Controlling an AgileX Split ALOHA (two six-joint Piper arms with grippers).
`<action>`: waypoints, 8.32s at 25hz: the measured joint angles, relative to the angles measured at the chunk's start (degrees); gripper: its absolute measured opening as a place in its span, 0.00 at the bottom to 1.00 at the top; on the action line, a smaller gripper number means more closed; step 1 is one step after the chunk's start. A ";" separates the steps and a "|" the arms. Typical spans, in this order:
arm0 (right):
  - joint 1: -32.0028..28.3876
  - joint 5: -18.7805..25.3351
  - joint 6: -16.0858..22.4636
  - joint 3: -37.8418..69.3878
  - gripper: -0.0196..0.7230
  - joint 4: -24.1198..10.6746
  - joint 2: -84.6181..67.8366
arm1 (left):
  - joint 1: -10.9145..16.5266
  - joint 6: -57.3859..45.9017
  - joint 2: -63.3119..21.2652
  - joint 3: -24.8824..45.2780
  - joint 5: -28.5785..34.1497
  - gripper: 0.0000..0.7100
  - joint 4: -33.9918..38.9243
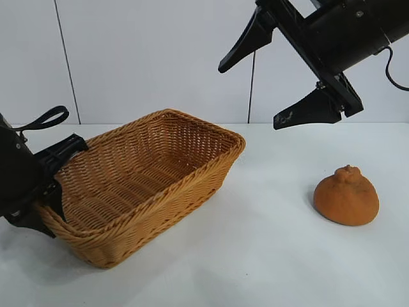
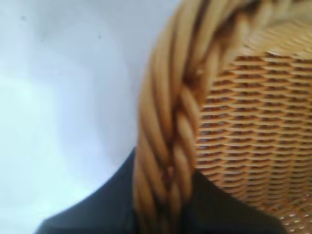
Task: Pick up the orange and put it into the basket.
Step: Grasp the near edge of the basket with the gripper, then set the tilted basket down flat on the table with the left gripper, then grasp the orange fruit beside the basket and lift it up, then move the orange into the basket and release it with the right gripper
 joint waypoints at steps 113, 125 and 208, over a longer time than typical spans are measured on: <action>-1.76 10.29 22.55 -13.92 0.96 -41.95 0.00 | 12.48 43.18 -102.69 27.64 30.01 0.90 10.84; -12.69 10.96 23.19 -14.04 0.96 -43.64 2.27 | 12.48 43.18 -102.73 27.64 30.01 0.90 10.67; 22.56 9.21 29.31 -30.94 0.82 -45.36 20.31 | 12.48 43.18 -102.73 27.64 30.02 0.90 10.49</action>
